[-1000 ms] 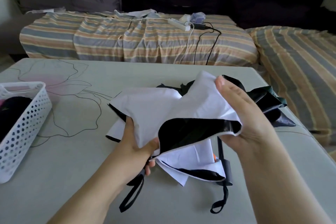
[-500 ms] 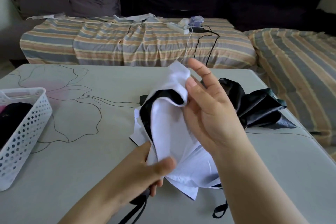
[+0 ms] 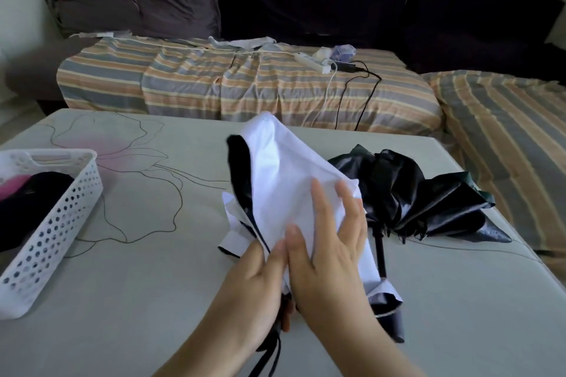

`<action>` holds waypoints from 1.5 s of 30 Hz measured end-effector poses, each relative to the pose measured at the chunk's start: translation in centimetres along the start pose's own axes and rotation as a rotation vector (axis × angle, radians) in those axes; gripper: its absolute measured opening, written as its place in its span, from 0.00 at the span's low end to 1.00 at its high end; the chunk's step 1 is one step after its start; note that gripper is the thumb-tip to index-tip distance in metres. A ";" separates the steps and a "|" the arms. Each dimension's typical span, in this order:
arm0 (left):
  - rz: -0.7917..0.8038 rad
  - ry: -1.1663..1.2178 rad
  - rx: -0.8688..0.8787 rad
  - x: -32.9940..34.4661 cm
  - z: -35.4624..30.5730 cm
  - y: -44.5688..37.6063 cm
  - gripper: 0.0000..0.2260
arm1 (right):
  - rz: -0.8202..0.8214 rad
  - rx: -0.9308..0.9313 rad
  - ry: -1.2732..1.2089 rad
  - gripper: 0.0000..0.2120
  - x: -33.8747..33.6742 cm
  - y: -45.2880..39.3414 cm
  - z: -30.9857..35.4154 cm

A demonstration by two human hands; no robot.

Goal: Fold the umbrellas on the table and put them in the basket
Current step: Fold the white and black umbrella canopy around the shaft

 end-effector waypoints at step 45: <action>-0.090 0.070 0.188 0.6 -0.6 0.4 0.17 | -0.160 0.100 -0.282 0.38 -2.4 -1.7 1.1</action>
Point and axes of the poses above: each hand's wrist, its own y-axis away from the middle knuckle, its own x-axis out of the palm, z = x × y, the point moved 8 cm from there along -y, towards the middle knuckle, and after that the axes turned 13 degrees about -x, right-handed, at the moved point
